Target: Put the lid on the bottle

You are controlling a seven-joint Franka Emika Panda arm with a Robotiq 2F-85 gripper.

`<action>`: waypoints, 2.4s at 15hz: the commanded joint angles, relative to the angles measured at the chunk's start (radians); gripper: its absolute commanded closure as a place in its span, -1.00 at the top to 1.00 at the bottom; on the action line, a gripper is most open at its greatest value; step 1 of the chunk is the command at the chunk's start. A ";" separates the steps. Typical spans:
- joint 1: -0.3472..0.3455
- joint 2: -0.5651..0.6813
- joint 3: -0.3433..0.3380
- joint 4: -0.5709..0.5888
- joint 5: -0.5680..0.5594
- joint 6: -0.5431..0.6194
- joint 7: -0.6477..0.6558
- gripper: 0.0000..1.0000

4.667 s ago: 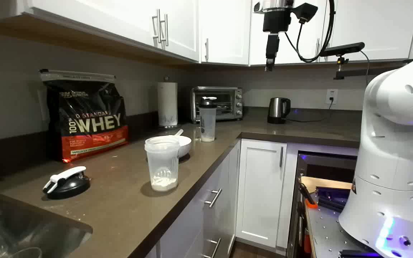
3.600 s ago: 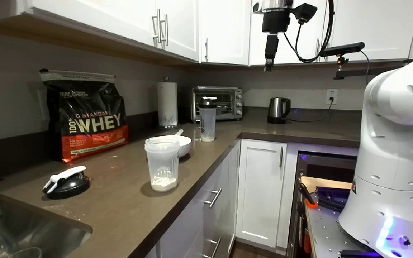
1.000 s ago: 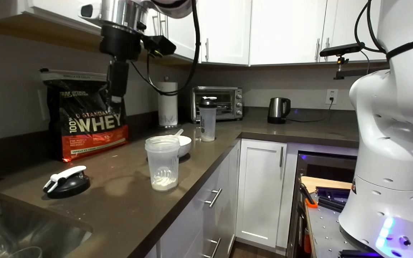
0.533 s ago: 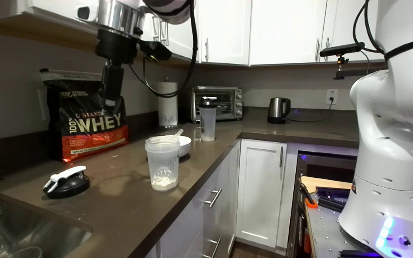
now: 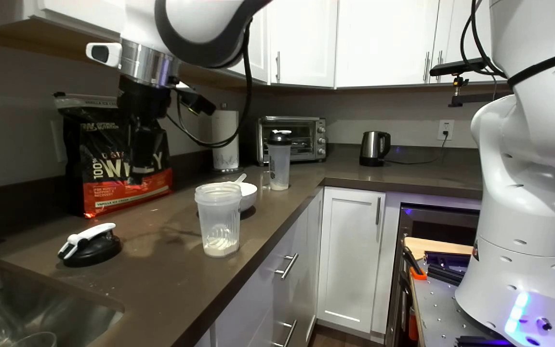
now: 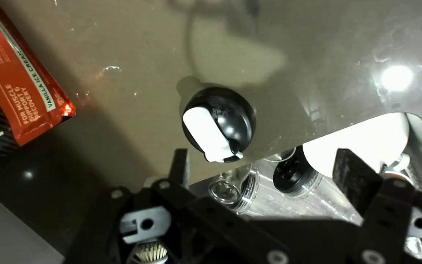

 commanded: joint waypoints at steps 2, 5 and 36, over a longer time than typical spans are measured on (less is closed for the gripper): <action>-0.036 0.128 0.027 0.144 -0.047 -0.015 -0.045 1.00; -0.049 0.193 0.046 0.229 -0.030 -0.056 -0.094 1.00; -0.043 0.456 0.077 0.456 -0.048 -0.159 -0.373 0.77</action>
